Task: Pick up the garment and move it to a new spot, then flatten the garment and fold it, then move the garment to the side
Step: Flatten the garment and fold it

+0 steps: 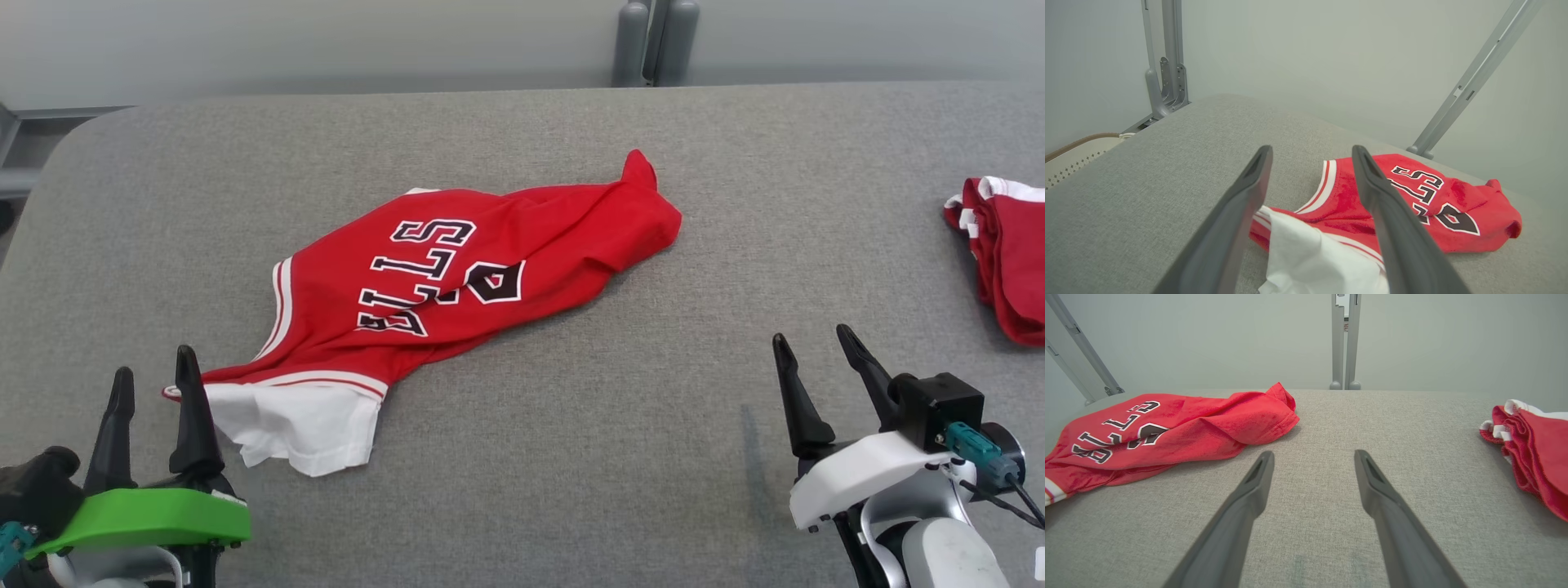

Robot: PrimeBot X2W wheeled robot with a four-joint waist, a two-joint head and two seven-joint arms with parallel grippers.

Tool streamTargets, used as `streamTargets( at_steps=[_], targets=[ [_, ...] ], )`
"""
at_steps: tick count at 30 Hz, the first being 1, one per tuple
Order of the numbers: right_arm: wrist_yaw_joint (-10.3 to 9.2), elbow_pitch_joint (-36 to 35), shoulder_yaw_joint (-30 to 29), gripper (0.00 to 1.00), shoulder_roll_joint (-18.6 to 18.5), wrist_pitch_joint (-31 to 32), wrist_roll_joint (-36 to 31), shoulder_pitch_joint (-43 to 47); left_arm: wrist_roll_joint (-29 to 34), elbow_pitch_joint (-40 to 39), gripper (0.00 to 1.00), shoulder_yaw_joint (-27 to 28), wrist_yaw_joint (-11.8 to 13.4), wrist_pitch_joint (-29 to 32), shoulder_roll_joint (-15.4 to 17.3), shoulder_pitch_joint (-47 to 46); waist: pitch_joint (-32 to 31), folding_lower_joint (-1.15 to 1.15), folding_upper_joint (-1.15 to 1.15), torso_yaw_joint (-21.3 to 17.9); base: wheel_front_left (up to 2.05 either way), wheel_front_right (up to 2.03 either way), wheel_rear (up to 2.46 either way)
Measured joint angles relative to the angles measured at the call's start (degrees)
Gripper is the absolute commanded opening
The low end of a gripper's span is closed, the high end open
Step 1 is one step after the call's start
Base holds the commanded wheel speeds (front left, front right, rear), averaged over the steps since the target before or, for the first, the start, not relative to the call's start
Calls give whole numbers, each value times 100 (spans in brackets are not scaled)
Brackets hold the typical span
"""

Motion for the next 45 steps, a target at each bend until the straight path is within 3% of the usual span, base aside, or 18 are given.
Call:
streamTargets(
  at_steps=[3,4,5,6,12,16,27,38,45],
  targets=[
    [0,4,-12,100,1,0,3,30,247,-257,100,433,-434,-21,-425,56,-59,0,0,110,0,0,0],
    [0,4,-12,100,1,0,3,30,247,-257,100,433,-434,-21,-425,56,-59,0,0,110,0,0,0],
    [0,18,-35,100,1,-1,13,45,570,-346,100,637,-731,-24,-710,131,-114,0,0,173,0,0,0],
    [0,18,-35,100,1,-1,13,45,570,-346,100,637,-731,-24,-710,131,-114,0,0,173,0,0,0],
    [0,96,-76,100,0,-126,125,65,1463,-193,100,847,-1407,-25,-1323,344,-324,0,0,306,0,0,0],
    [0,178,-60,100,2,-261,259,86,1814,160,100,821,-1752,-26,-1439,421,-462,0,0,355,0,0,0],
    [1,620,241,100,5,-644,209,346,2449,1191,100,372,-2123,-34,-1211,388,-765,0,0,373,0,0,0],
    [1,765,312,100,4,-644,187,378,2559,1324,100,409,-2146,-34,-1183,159,-824,0,0,337,0,0,0],
    [1,1455,459,100,-152,123,64,-591,2559,1336,100,371,-2195,-34,-1302,83,-625,0,0,321,0,0,0]
  ],
)
